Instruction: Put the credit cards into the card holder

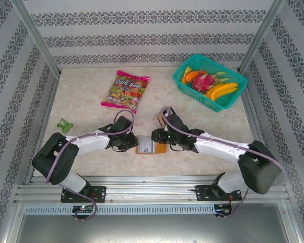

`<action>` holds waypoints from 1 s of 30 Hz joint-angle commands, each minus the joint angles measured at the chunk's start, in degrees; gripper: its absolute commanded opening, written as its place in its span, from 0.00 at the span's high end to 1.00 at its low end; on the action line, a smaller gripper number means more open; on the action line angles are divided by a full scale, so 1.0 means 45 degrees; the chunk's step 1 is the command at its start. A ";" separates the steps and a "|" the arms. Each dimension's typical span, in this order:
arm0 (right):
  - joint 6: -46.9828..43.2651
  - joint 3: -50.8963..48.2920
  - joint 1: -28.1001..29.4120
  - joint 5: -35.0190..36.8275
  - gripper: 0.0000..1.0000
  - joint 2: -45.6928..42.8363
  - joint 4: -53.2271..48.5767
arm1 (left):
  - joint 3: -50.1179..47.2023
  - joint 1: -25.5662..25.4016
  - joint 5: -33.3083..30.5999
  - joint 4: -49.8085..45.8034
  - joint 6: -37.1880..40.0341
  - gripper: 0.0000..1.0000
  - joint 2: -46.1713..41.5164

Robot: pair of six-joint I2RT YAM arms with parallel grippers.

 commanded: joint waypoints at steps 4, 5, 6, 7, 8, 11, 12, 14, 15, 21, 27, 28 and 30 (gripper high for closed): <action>-0.2707 0.1433 -0.1570 0.1960 0.57 -0.1242 -0.3527 | 0.1312 -0.0115 -0.1431 -0.1841 0.0667 0.67 -0.1105; -0.2926 0.1512 -0.2109 0.1643 0.57 -0.1262 -0.3533 | 0.1540 -0.0115 -0.1496 -0.1888 0.0748 0.66 -0.1120; -0.3081 0.1593 -0.2490 0.1333 0.57 -0.1212 -0.3542 | 0.1779 -0.0115 -0.1504 -0.1933 0.0848 0.65 -0.1076; -0.3286 0.1731 -0.2906 0.0966 0.55 -0.1075 -0.3577 | 0.2083 -0.0115 -0.1445 -0.2000 0.0980 0.63 -0.0967; -0.3530 0.1973 -0.3285 0.0677 0.55 -0.0857 -0.3670 | 0.2421 -0.0115 -0.1341 -0.2036 0.1107 0.60 -0.0787; -0.4131 0.2730 -0.3811 0.0503 0.55 -0.0107 -0.4225 | 0.3489 -0.0110 -0.0865 -0.1757 0.1220 0.54 0.0113; -0.4264 0.2916 -0.3922 0.0404 0.55 0.0141 -0.4275 | 0.3846 -0.0115 -0.0661 -0.1645 0.1213 0.54 0.0473; -0.4539 0.3396 -0.4149 -0.0116 0.55 0.0758 -0.4358 | 0.4628 -0.0095 -0.0158 -0.1254 0.1032 0.53 0.1474; -0.4634 0.3645 -0.4204 -0.0214 0.56 0.1073 -0.4458 | 0.4923 -0.0095 0.0081 -0.0965 0.0918 0.52 0.1895; -0.5036 0.4916 -0.4238 -0.0523 0.58 0.2707 -0.4759 | 0.6876 -0.0086 0.0775 -0.0401 0.0307 0.51 0.4147; -0.5953 0.6095 -0.3867 0.0695 0.59 0.3922 -0.5693 | 0.7751 0.0041 0.1199 -0.0045 -0.0053 0.50 0.5316; -0.6210 0.6201 -0.3772 0.0943 0.60 0.4046 -0.5774 | 0.7804 0.0071 0.1236 -0.0009 -0.0114 0.50 0.5424; -0.6558 0.6464 -0.3621 0.1226 0.62 0.4291 -0.5939 | 0.7794 0.0134 0.1277 0.0146 -0.0217 0.50 0.5577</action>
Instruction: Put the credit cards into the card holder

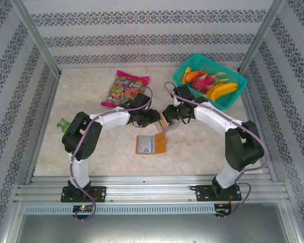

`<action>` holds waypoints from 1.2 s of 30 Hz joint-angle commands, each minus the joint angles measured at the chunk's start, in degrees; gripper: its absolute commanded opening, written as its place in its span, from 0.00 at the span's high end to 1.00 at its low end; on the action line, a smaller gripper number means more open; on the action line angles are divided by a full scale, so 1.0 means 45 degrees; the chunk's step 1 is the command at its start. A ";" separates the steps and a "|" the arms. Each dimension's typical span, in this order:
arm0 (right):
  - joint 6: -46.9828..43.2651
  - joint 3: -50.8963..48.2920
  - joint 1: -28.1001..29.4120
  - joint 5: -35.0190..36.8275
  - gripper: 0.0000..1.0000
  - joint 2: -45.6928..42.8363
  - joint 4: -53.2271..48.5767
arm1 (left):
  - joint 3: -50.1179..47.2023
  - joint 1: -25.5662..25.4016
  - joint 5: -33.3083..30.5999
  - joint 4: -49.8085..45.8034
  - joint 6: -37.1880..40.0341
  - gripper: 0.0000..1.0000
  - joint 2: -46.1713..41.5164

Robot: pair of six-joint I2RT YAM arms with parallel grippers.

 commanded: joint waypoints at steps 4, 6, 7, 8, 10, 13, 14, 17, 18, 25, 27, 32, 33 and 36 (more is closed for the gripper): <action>-0.1428 0.1024 0.0595 0.1456 0.63 0.0811 -0.0967 | 0.0310 0.0239 0.0470 0.0693 -0.0466 0.50 0.0517; -0.1533 0.1264 0.0782 0.2141 0.63 0.1023 -0.1151 | 0.0271 0.0261 0.0521 0.0801 -0.0551 0.50 0.0632; -0.1571 0.1346 0.0864 0.2508 0.63 0.1105 -0.1241 | 0.0252 0.0289 0.0598 0.0901 -0.0621 0.50 0.0720; -0.1648 0.1392 0.0959 0.2743 0.63 0.1160 -0.1242 | 0.0251 0.0315 0.0686 0.0977 -0.0671 0.50 0.0797; -0.1805 0.1456 0.1085 0.2988 0.64 0.1228 -0.1223 | 0.0233 0.0339 0.0787 0.1123 -0.0797 0.50 0.0890; -0.1993 0.1557 0.1228 0.3254 0.63 0.1397 -0.1280 | 0.0231 0.0373 0.0771 0.1022 -0.0812 0.50 0.1003; -0.2023 0.1611 0.1282 0.3342 0.63 0.1476 -0.1343 | 0.0216 0.0395 0.0731 0.0917 -0.0821 0.50 0.1010; -0.2191 0.1695 0.1414 0.3745 0.62 0.1662 -0.1361 | -0.0064 0.0435 0.0672 0.0925 -0.0946 0.52 0.0991; -0.2232 0.1718 0.1449 0.3835 0.62 0.1743 -0.1359 | -0.0166 0.0442 0.0704 0.0994 -0.1009 0.52 0.1000; -0.2417 0.1930 0.1666 0.4334 0.62 0.2298 -0.1457 | -0.0491 0.0456 0.0747 0.1350 -0.1245 0.54 0.1017; -0.2494 0.1958 0.1764 0.4667 0.62 0.2448 -0.1437 | -0.0524 0.0456 0.0774 0.1377 -0.1253 0.55 0.1027; -0.2791 0.2038 0.2073 0.6010 0.63 0.2867 -0.1524 | -0.0665 0.0456 0.0779 0.1425 -0.1263 0.56 0.1059; -0.2835 0.2084 0.2153 0.6319 0.63 0.2888 -0.1587 | -0.0698 0.0457 0.0809 0.1430 -0.1270 0.56 0.1049; -0.2859 0.2067 0.2246 0.6789 0.65 0.2766 -0.1584 | -0.0764 0.0456 0.0801 0.1448 -0.1252 0.56 0.1037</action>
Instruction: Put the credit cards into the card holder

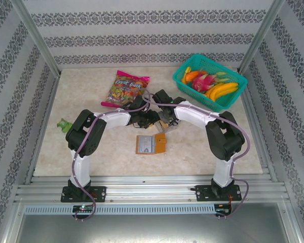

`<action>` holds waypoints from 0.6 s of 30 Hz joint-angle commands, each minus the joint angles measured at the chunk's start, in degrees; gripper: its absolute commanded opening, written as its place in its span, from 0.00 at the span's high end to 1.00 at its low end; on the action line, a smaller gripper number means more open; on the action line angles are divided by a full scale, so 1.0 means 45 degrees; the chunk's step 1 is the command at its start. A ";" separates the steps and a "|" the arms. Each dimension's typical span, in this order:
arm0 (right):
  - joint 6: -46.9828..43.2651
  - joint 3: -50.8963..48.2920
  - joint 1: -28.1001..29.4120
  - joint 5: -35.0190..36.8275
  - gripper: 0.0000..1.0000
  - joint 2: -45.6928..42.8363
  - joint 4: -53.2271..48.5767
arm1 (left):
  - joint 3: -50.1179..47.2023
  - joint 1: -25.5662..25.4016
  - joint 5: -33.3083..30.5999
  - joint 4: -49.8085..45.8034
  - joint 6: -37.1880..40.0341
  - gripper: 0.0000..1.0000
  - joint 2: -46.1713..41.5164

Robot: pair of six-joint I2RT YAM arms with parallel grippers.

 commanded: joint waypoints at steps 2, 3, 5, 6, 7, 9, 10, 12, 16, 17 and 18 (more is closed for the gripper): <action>-0.0339 0.0226 0.0121 0.1462 0.66 0.0048 -0.0301 | -0.0261 0.0121 -0.0064 -0.0072 -0.0043 0.57 0.0274; -0.0350 0.0226 0.0117 0.1502 0.66 -0.0011 -0.0292 | -0.0263 0.0122 -0.0047 -0.0062 -0.0025 0.57 0.0274; -0.0360 0.0216 0.0093 0.1476 0.68 -0.0084 -0.0301 | -0.0283 0.0121 -0.0062 -0.0062 -0.0010 0.57 0.0274; -0.0350 0.0240 0.0063 0.1389 0.70 -0.0112 -0.0311 | -0.0266 0.0121 -0.0063 -0.0072 -0.0017 0.57 0.0274; -0.0349 0.0245 0.0063 0.1275 0.72 -0.0133 -0.0323 | -0.0264 0.0121 -0.0048 -0.0072 -0.0015 0.57 0.0274; -0.0336 0.0245 0.0025 0.0983 0.77 -0.0163 -0.0337 | -0.0249 0.0121 -0.0051 -0.0091 -0.0004 0.57 0.0274; -0.0318 0.0265 0.0014 0.0887 0.79 -0.0174 -0.0359 | -0.0261 0.0113 -0.0056 -0.0093 0.0010 0.57 0.0259; -0.0258 0.0246 0.0009 0.0841 0.81 -0.0211 -0.0379 | -0.0240 0.0121 -0.0049 -0.0147 0.0024 0.57 0.0255; -0.0272 0.0245 0.0044 0.1053 0.81 -0.0338 -0.0378 | -0.0225 0.0121 -0.0053 -0.0161 0.0038 0.57 0.0260; -0.0310 0.0245 0.0027 0.1097 0.81 -0.0382 -0.0382 | -0.0225 0.0121 -0.0051 -0.0167 0.0050 0.57 0.0255; -0.0329 0.0236 0.0050 0.1119 0.81 -0.0407 -0.0391 | -0.0206 0.0121 -0.0058 -0.0196 0.0085 0.57 0.0256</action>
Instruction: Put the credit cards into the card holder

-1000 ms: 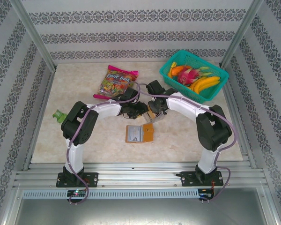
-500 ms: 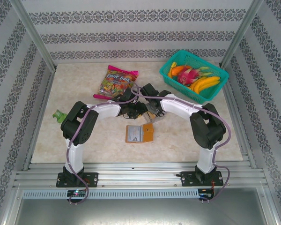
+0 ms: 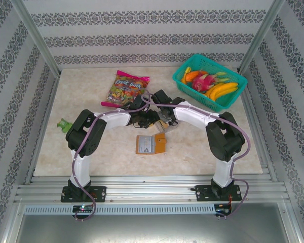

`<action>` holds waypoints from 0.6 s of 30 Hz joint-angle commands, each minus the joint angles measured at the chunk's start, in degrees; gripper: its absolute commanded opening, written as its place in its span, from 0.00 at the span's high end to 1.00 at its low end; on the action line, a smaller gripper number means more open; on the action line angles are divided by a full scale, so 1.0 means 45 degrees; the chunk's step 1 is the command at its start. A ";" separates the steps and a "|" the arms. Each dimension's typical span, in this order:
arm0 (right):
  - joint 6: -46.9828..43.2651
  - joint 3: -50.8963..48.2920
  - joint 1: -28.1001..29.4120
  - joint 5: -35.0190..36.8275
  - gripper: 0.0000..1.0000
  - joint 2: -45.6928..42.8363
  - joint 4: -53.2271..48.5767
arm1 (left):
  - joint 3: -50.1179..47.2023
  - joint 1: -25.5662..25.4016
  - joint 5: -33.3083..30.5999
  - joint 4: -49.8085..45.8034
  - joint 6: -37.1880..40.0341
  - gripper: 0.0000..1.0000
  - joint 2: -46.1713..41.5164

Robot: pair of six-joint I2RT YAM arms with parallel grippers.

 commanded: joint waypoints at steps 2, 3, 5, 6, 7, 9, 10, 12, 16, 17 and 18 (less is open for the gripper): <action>-0.0233 0.0187 -0.0020 0.0609 0.82 -0.0382 -0.0414 | -0.0162 0.0119 -0.0055 -0.0392 0.0082 0.57 0.0270; -0.0251 0.0187 -0.0020 0.0609 0.81 -0.0392 -0.0409 | -0.0162 0.0112 -0.0038 -0.0384 0.0111 0.57 0.0255; -0.0271 0.0180 -0.0019 0.0628 0.80 -0.0393 -0.0409 | -0.0162 0.0121 -0.0028 -0.0383 0.0114 0.57 0.0256; -0.0288 0.0177 -0.0027 0.0611 0.83 -0.0376 -0.0428 | -0.0163 0.0121 -0.0035 -0.0382 0.0096 0.57 0.0268; -0.0306 0.0187 -0.0021 0.0607 0.85 -0.0383 -0.0433 | -0.0179 0.0120 -0.0023 -0.0383 0.0094 0.57 0.0255; -0.0303 0.0187 -0.0019 0.0637 0.82 -0.0345 -0.0447 | -0.0156 0.0119 -0.0014 -0.0367 0.0093 0.58 0.0265; -0.0278 0.0187 -0.0010 0.0680 0.82 -0.0326 -0.0448 | -0.0156 0.0121 -0.0036 -0.0383 0.0087 0.57 0.0255; -0.0282 0.0168 -0.0022 0.0723 0.81 -0.0325 -0.0467 | -0.0142 0.0121 -0.0011 -0.0383 0.0105 0.57 0.0265; -0.0271 0.0148 -0.0021 0.0746 0.81 -0.0398 -0.0448 | -0.0082 0.0121 0.0016 -0.0392 0.0114 0.58 0.0296; -0.0258 0.0148 -0.0027 0.0745 0.82 -0.0422 -0.0467 | -0.0074 0.0121 0.0003 -0.0397 0.0110 0.58 0.0291; -0.0242 0.0130 -0.0018 0.0760 0.83 -0.0459 -0.0467 | -0.0081 0.0119 0.0006 -0.0403 0.0106 0.58 0.0276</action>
